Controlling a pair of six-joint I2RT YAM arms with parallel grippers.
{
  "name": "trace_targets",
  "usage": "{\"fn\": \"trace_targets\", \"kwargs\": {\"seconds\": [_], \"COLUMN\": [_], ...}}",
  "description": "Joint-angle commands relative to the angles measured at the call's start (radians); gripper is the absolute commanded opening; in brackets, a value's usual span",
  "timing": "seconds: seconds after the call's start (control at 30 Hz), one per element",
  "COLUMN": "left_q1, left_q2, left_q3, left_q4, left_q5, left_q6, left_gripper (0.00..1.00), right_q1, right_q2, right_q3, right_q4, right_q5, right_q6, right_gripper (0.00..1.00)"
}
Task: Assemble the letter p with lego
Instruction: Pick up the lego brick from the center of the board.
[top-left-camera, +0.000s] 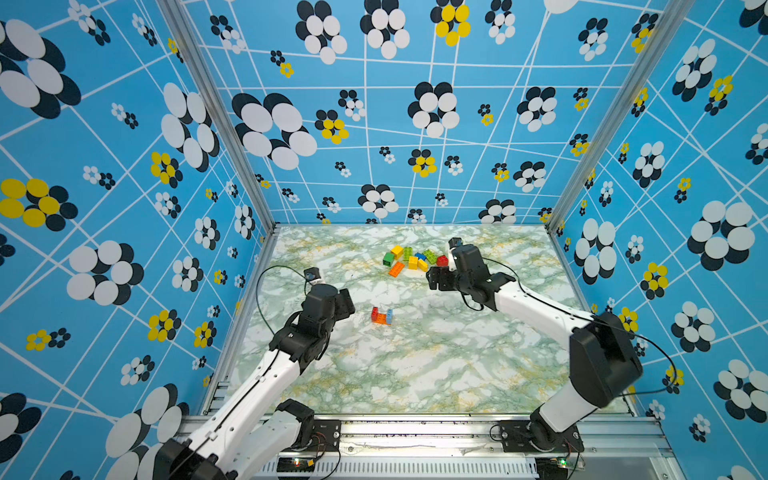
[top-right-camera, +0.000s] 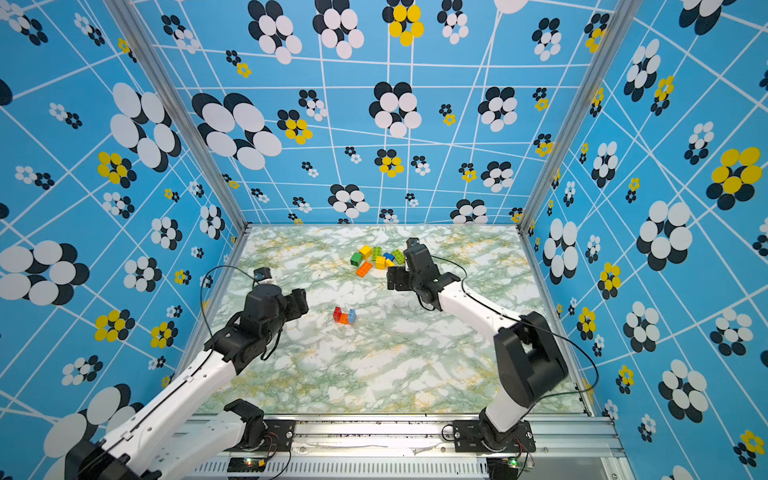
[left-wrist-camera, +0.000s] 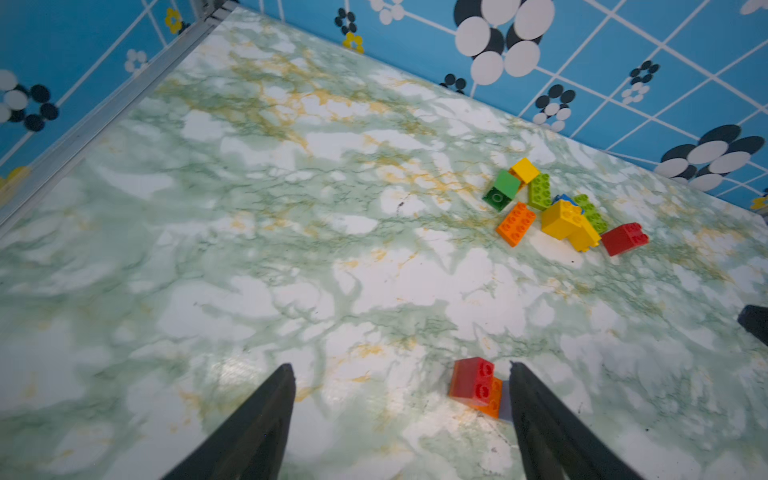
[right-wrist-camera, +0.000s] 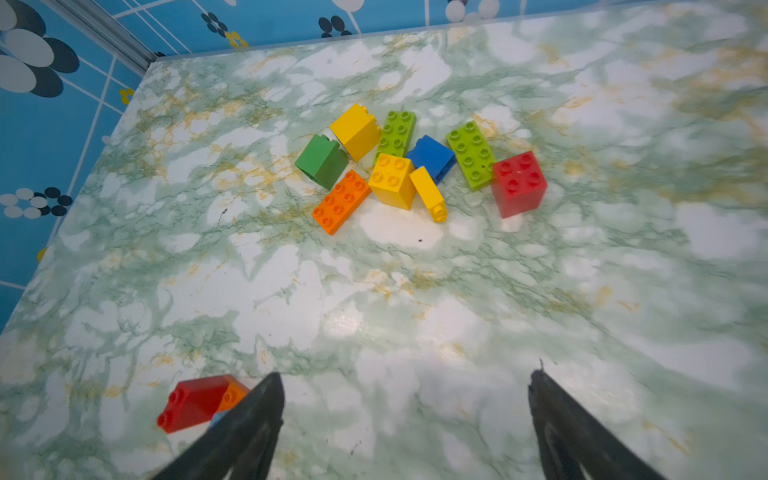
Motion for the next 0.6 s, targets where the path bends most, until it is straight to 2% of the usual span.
{"fn": "trace_targets", "kwargs": {"seconds": [0.0,0.27,0.57], "left_q1": [0.072,0.133,0.135], "left_q2": [-0.083,-0.250,-0.357], "left_q3": [-0.066,-0.228,-0.300], "left_q4": [-0.067,0.020,0.069], "left_q5": [0.066,0.083,0.087], "left_q6": [0.034,0.075,0.066], "left_gripper": [0.84,0.89,0.91], "right_q1": [0.053,0.133,0.158], "right_q2": [0.135,0.461,0.758], "right_q3": [0.140,0.552,0.935], "right_q4": [-0.120,-0.317,-0.452], "right_q5": [0.043,0.200,0.248], "right_q6": [0.090,0.175,0.212], "right_gripper": [0.93,0.90,0.81]}}
